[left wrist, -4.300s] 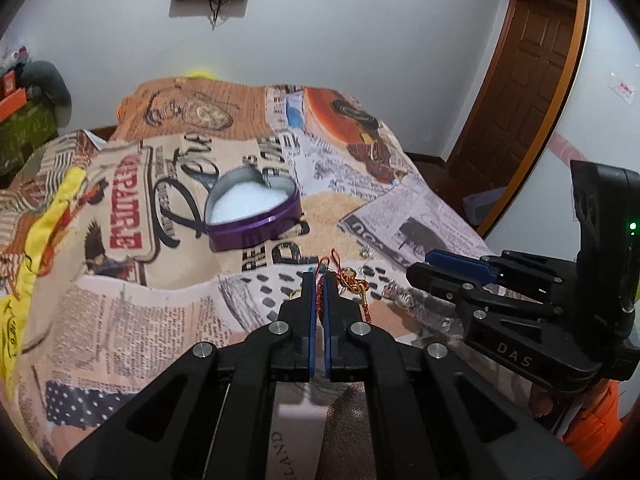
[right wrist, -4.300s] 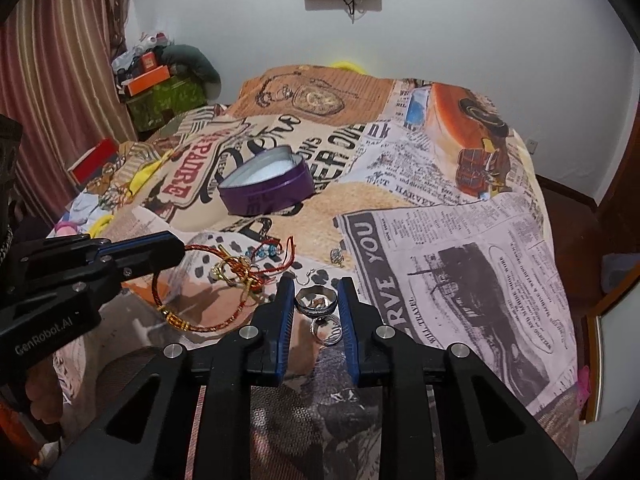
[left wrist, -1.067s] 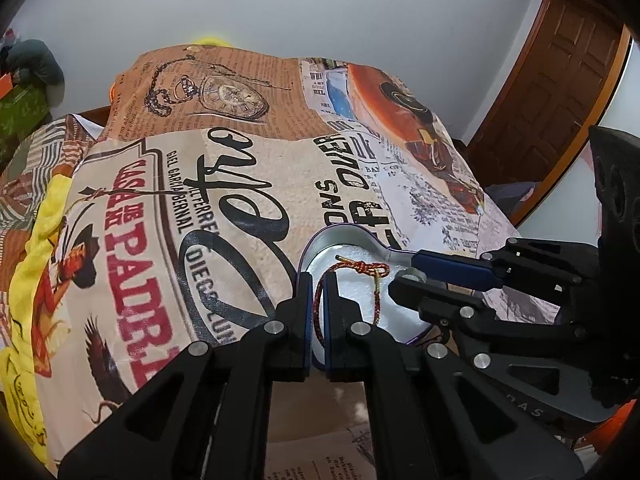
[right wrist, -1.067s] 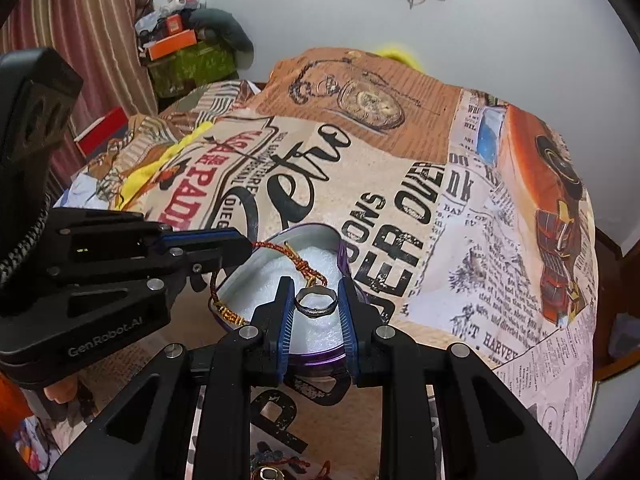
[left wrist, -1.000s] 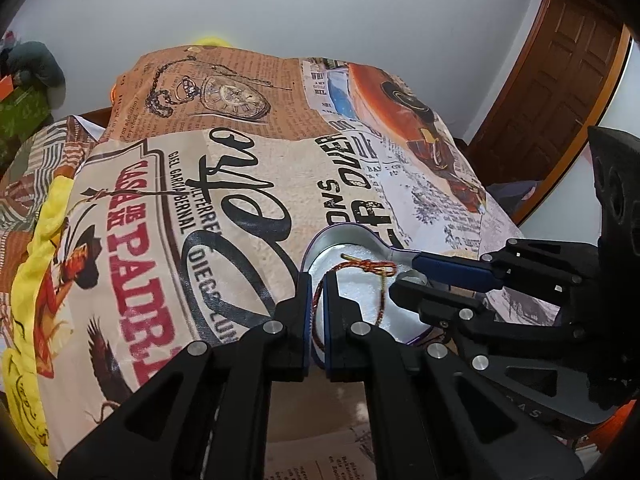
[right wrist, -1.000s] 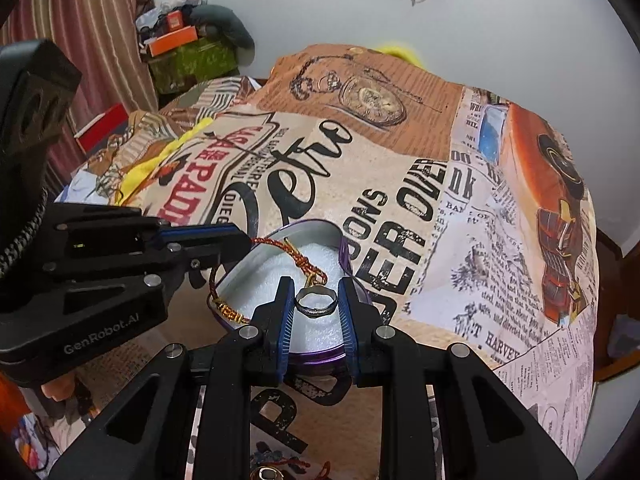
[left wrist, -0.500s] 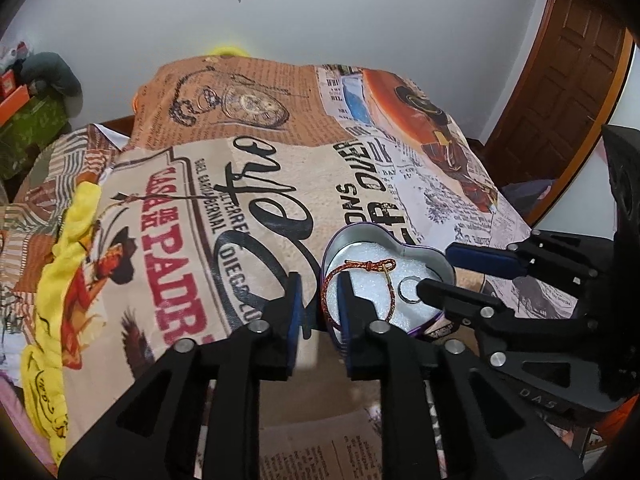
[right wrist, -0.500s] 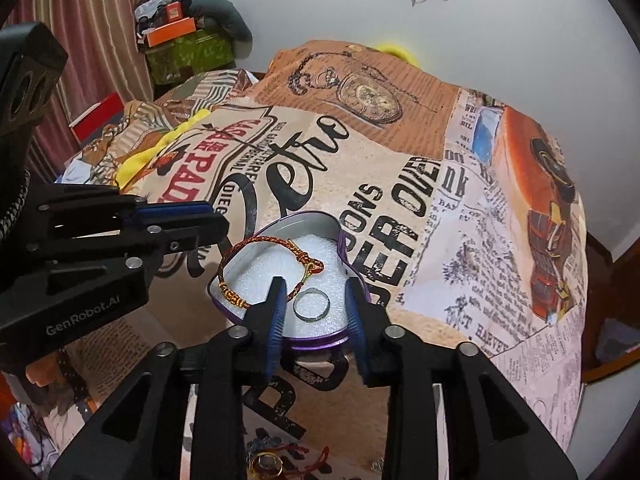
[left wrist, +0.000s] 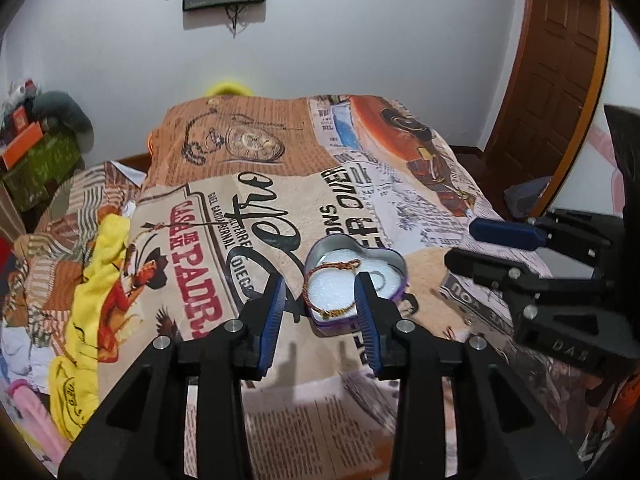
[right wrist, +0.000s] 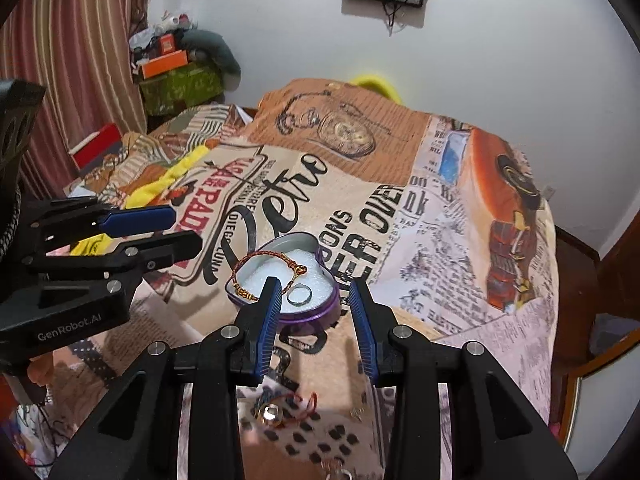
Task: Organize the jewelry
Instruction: 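Open both tools to drop the bracelet and ring into the tin, then move both tools back to the remaining jewelry pile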
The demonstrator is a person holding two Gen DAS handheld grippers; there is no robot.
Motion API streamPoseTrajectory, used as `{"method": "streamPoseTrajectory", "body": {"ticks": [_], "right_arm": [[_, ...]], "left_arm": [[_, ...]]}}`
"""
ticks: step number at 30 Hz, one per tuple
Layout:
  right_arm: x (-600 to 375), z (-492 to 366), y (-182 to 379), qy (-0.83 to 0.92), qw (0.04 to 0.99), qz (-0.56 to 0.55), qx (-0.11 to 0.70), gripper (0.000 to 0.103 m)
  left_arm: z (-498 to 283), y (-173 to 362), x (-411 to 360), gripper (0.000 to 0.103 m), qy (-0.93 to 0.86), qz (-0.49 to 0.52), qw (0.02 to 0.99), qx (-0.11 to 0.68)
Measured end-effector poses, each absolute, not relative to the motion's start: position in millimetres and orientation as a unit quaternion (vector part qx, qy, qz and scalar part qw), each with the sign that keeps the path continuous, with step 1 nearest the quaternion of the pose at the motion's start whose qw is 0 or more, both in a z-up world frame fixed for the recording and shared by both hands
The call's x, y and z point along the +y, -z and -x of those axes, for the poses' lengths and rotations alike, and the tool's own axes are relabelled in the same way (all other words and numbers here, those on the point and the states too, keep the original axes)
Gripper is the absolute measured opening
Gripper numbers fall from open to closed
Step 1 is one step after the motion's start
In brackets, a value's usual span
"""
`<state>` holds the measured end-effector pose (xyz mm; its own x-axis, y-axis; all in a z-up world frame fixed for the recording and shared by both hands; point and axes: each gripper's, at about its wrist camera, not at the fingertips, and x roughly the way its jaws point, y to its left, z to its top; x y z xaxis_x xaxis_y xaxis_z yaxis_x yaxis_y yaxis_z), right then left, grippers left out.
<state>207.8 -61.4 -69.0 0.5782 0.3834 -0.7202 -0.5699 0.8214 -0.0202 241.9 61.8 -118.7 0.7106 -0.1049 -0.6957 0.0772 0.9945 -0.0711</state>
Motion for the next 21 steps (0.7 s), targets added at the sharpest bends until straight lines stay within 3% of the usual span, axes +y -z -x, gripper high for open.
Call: {"method": "streamPoseTrajectory", "body": {"ticks": [7,21], "right_arm": [[-83,-182,53,-0.257,0.893,0.111,0.352,0.039],[-142,-154,57,-0.222,0.903,0.053,0.364,0.043]], "left_arm": [[-208,105,39,0.044,0.052,0.000,0.932,0.360],[-173,117,11,0.045,0.064,-0.012,0.922,0.383]]}}
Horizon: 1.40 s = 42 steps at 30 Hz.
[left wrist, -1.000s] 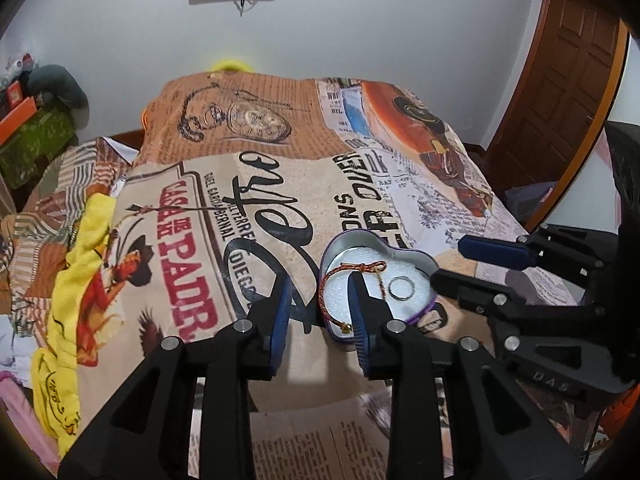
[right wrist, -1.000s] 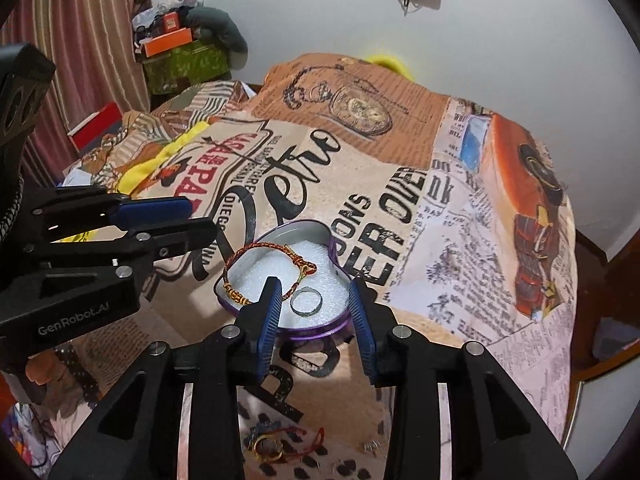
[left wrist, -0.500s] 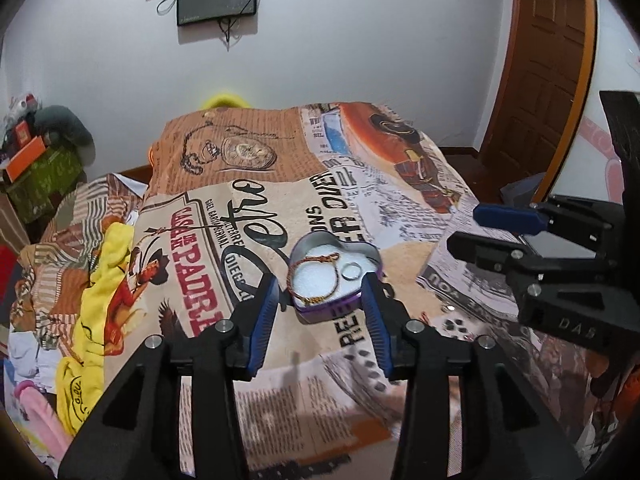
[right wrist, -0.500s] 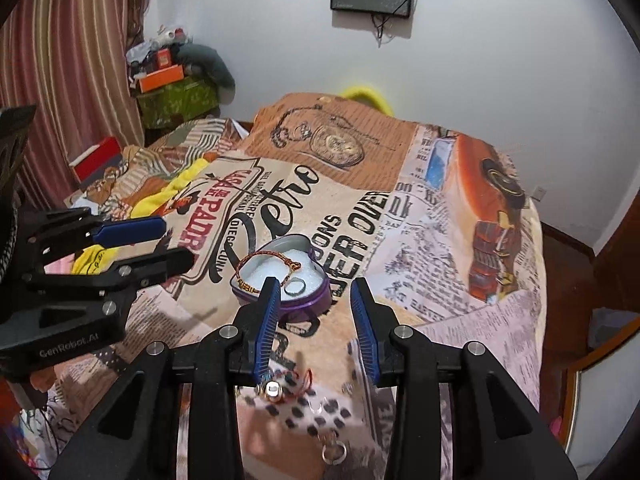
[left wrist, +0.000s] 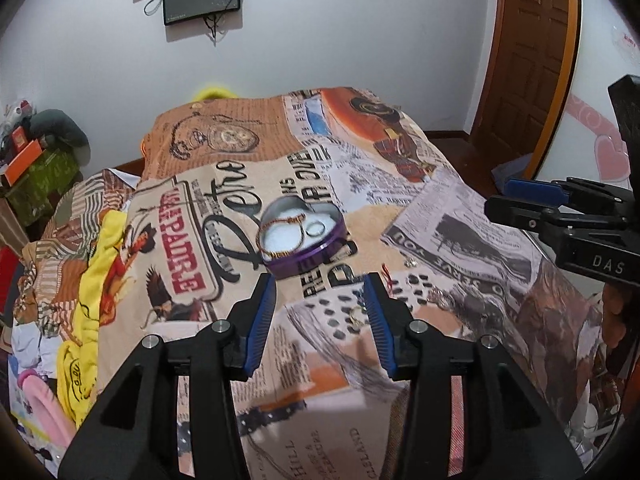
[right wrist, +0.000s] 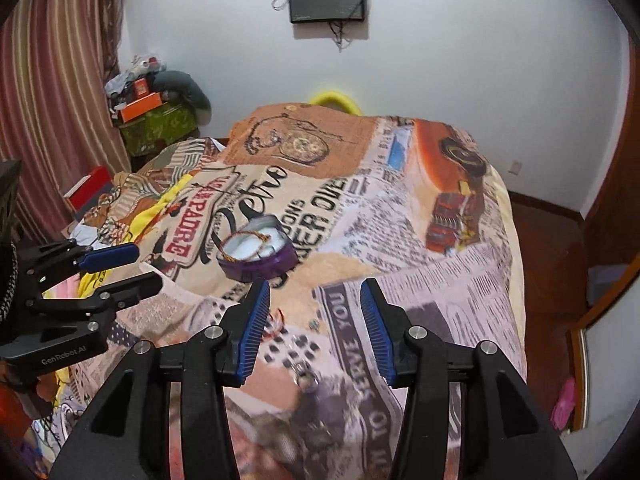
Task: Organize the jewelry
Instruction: 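Move both tools back to the remaining jewelry pile, then grasp a small gold ring with the left tool while the right tool grasps a silver stone ring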
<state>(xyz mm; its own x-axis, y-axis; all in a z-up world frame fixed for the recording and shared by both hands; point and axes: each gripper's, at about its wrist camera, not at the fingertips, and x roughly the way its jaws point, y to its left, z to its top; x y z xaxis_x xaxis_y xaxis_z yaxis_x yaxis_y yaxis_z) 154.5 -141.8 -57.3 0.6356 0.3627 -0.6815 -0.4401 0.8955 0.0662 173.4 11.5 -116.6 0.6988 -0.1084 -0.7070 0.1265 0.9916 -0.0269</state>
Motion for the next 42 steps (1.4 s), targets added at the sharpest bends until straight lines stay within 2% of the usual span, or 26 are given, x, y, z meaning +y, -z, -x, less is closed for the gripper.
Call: {"method": "streamPoseTrajectory", "body": {"ticks": [22,25,36,38,42], "right_arm": [[-144,-149,142,-0.244,0.852,0.067,0.459,0.043],[-143,-149,146,-0.250,0.848,0.065,0.462,0.043],[-130,-156,149,-0.264,0.853,0.080,0.442,0.043],[-128,-157,150,-0.264,0.856,0.084,0.437,0.043],[-126,-158,152,-0.265,0.858,0.085,0.433,0.035]], "left_arm": [[-182,189,-6,0.044,0.092,-0.002,0.889,0.448],[-187,195,-10,0.033,0.102,-0.007,0.887,0.450],[-195,203,-15,0.018,0.112,-0.005,0.894,0.434],[-195,204,-14,0.011,0.113,-0.001,0.894,0.434],[-196,204,-11,0.006,0.111,0.006,0.894,0.434]]}}
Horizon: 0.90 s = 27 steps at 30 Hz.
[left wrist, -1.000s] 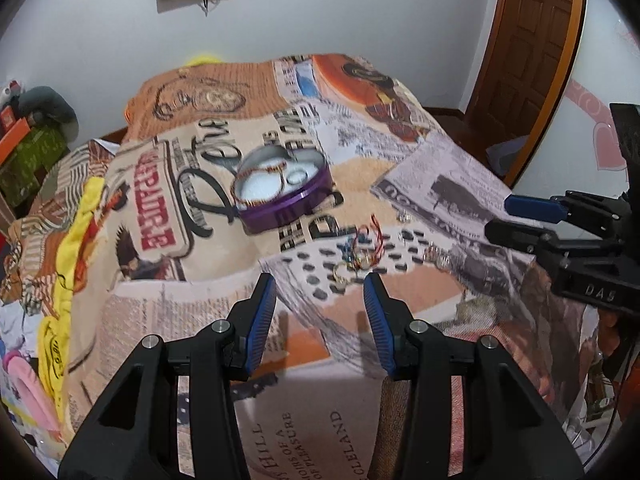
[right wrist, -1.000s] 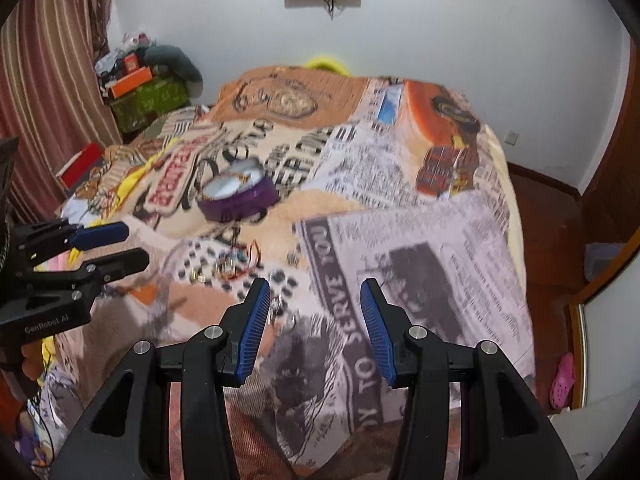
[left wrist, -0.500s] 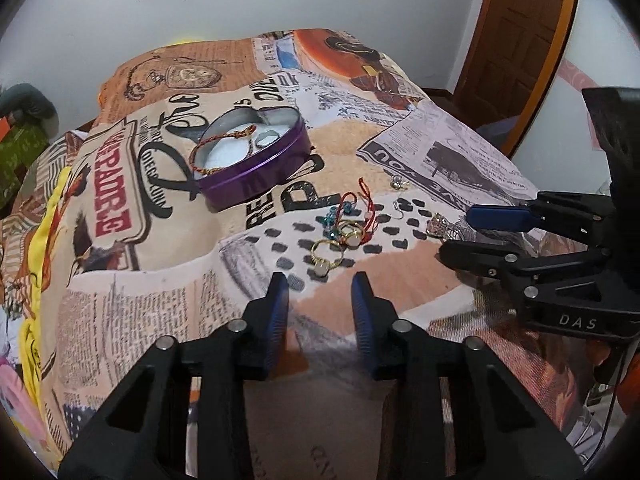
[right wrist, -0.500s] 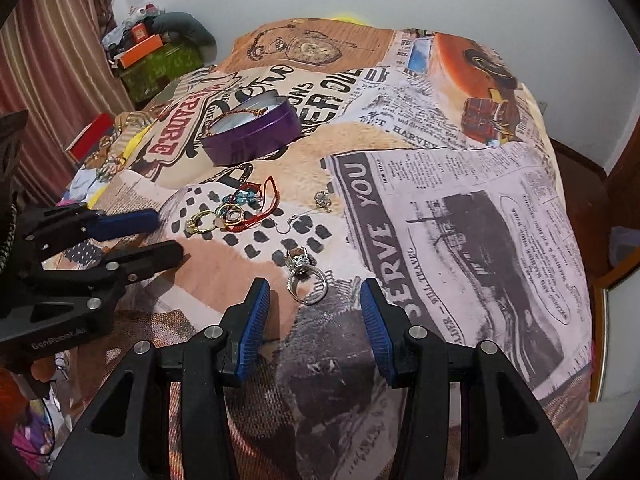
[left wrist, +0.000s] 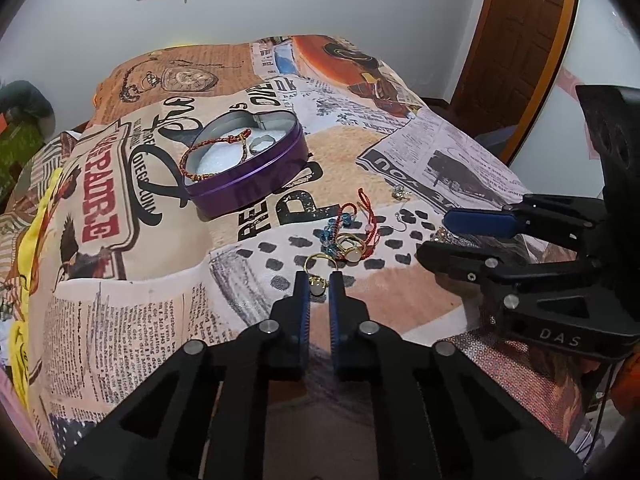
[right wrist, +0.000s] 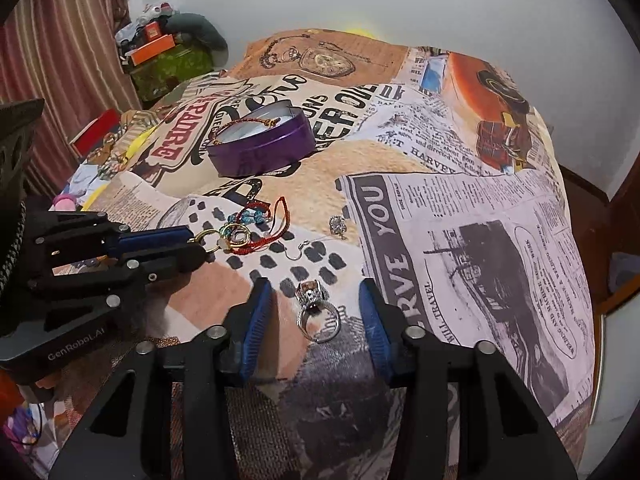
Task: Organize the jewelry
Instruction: 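Grasp a small gold ring with the left tool while the right tool grasps a silver stone ring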
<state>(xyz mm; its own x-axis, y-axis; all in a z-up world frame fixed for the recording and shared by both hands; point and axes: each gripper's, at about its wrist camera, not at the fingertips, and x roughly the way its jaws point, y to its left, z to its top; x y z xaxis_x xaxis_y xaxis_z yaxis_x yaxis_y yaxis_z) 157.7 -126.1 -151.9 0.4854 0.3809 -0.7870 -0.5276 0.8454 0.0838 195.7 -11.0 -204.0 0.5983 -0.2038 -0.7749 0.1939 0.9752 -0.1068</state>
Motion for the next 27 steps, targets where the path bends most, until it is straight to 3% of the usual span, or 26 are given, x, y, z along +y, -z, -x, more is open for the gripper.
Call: {"method": "streamPoseTrajectory", "body": {"ticks": [4,8,27], "right_arm": [[-126,-159,151,-0.267,0.857,0.081,0.434,0.018],[-127,-158,148,-0.269,0.856,0.076,0.435,0.013],[-124,-141,108,-0.269,0.875,0.072,0.395,0.011]], "left_arm": [[-193,203,-11,0.006,0.108,0.005,0.895,0.432],[-190,201,-11,0.006,0.104,0.006,0.896,0.432],[-169,162,7,0.005,0.086,0.015,0.915,0.393]]}}
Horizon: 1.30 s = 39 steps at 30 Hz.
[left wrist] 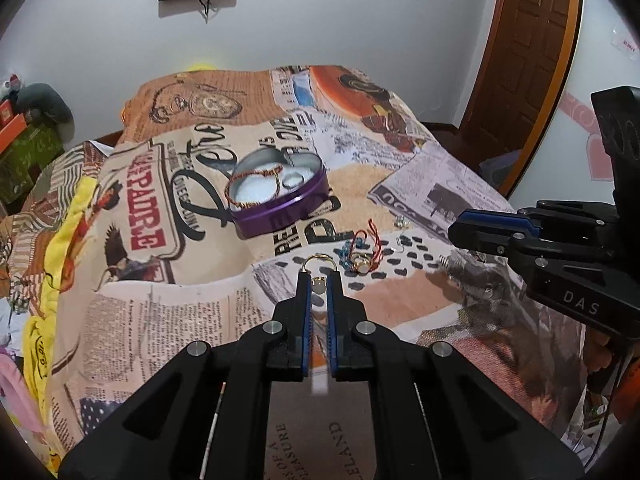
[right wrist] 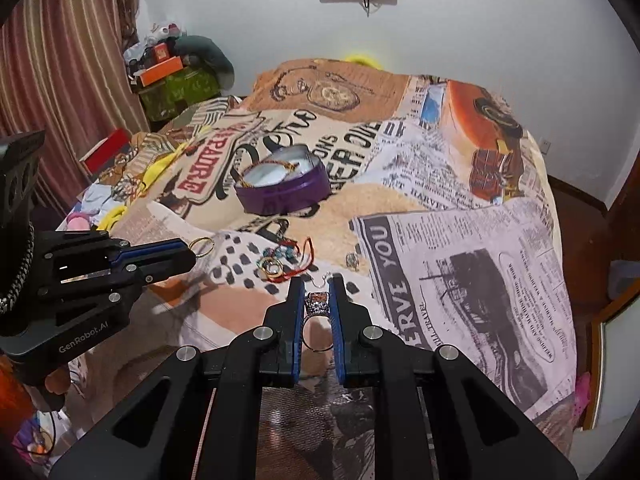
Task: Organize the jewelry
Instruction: 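Grasp a small gold ring with the left tool while the right tool grasps a silver stone ring, then lower both held rings into the purple tin and open both tools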
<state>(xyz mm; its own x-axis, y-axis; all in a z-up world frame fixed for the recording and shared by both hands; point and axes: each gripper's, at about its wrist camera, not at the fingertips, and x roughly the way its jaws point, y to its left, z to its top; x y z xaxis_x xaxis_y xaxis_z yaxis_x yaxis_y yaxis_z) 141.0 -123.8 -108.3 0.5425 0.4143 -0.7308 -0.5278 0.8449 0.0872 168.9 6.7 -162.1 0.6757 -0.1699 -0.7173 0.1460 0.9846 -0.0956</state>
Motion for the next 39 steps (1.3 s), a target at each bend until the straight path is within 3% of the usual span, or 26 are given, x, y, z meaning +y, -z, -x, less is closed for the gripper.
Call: {"method": "streamPoseTrajectory", "body": {"ticks": [23,39], "right_arm": [[-89,-156,63,-0.284,0.894,0.062,0.340,0.011],[-71,-202,66,-0.285,0.892,0.052,0.346,0.011]], "left_arm": [[-184,130,36,0.005,0.054,0.013,0.936,0.348],[-224,136,51,0.005,0.045,0.017,0.938,0.343]]}}
